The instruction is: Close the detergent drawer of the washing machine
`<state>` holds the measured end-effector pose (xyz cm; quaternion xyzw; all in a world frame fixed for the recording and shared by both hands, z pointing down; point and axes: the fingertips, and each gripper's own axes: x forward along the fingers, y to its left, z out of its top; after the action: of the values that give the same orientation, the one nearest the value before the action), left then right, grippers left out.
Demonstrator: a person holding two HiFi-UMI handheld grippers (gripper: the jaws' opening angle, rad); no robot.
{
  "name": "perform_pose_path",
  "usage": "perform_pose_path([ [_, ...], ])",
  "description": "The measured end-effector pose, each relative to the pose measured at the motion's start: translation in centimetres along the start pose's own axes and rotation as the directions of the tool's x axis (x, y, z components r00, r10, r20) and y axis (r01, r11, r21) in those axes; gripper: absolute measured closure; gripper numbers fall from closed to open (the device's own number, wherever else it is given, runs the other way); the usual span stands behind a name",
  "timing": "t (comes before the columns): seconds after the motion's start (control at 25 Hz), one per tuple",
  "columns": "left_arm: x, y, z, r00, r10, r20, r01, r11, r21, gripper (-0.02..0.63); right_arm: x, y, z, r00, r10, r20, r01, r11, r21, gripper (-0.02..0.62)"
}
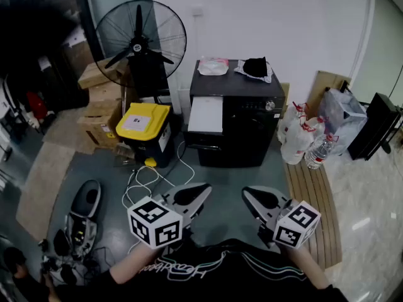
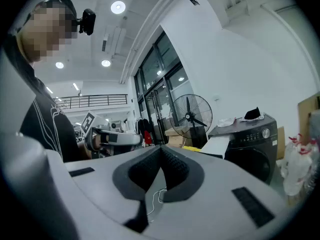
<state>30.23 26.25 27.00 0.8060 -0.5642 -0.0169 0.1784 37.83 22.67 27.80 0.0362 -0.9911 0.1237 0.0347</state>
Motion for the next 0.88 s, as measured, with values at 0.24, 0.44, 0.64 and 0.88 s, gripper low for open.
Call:
perform_pose_path([
  [0.24,1.1,3.8,0.5,1.0,-0.01,-0.003,0.01,1.0,-0.012,0.583,3.2,-2.0,0.1,1.0,-0.009,0.005,0.009,1.0,0.009,0.569],
  [0.44,2.2,7.8,1.0,1.0,-0.017,-0.02,0.017,1.0,-0.02,0.583,6.4,-4.4,0.1,0.999,-0.046,0.0,0.046,0.999,0.016,0.569],
  [0.64,3.1,12.9,1.1,0.999,-0.023,-0.048,0.02,0.997,-0.076,0.582,10.2,-7.1,-0.7,0.995,-0.101,-0.021,0.102,0.993,0.066,0.569],
  [0.88,4.5,20.1,1.1,0.995,-0.038,-0.089,0.026,0.991,-0.131,0.583,15.3,-10.6,-1.8,0.987,-0.155,-0.047,0.16,0.975,0.156,0.569],
])
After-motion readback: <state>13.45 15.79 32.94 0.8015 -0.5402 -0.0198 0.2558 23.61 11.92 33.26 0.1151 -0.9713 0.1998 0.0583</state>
